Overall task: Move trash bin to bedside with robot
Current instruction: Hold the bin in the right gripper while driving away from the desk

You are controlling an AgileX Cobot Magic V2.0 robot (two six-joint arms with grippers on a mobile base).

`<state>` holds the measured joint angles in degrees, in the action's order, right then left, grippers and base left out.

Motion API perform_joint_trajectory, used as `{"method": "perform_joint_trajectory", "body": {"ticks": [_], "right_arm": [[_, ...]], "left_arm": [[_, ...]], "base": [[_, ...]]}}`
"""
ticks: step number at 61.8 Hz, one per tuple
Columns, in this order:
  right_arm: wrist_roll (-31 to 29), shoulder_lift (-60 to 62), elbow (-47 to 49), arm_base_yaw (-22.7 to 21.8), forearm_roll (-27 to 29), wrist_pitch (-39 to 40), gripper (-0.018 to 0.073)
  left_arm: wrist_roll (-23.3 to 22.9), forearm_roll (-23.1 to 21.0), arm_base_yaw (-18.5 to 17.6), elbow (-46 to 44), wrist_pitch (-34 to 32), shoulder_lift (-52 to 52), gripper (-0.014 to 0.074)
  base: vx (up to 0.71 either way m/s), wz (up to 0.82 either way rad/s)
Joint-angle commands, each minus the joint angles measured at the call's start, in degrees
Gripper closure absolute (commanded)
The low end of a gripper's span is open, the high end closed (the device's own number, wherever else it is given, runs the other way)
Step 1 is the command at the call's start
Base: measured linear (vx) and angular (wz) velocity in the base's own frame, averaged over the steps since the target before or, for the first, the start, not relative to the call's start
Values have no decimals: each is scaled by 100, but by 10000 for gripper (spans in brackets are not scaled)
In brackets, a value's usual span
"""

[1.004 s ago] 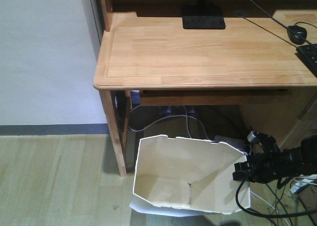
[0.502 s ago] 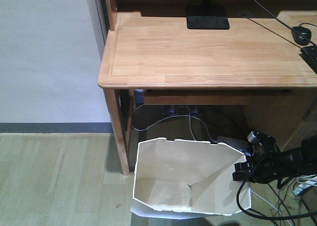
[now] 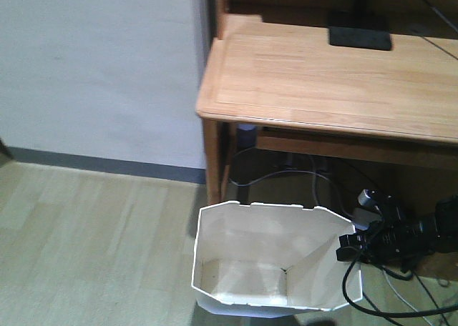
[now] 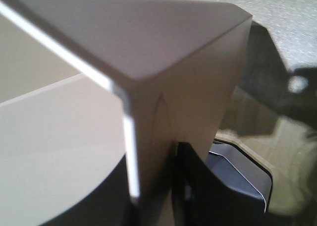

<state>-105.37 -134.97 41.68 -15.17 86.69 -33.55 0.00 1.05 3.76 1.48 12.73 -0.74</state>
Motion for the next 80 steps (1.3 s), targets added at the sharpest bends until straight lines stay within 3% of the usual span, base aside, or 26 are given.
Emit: {"method": "perform_joint_trajectory", "body": {"ticks": [1, 80], "right_arm": [[-8, 390, 11, -15, 39, -1527, 566], [-8, 390, 11, -15, 39, -1527, 566]], "left_arm": [[0, -24, 2, 108, -405, -85, 603], [0, -24, 2, 108, -405, -85, 603]], "base": [[-3, 49], [4, 50]]}}
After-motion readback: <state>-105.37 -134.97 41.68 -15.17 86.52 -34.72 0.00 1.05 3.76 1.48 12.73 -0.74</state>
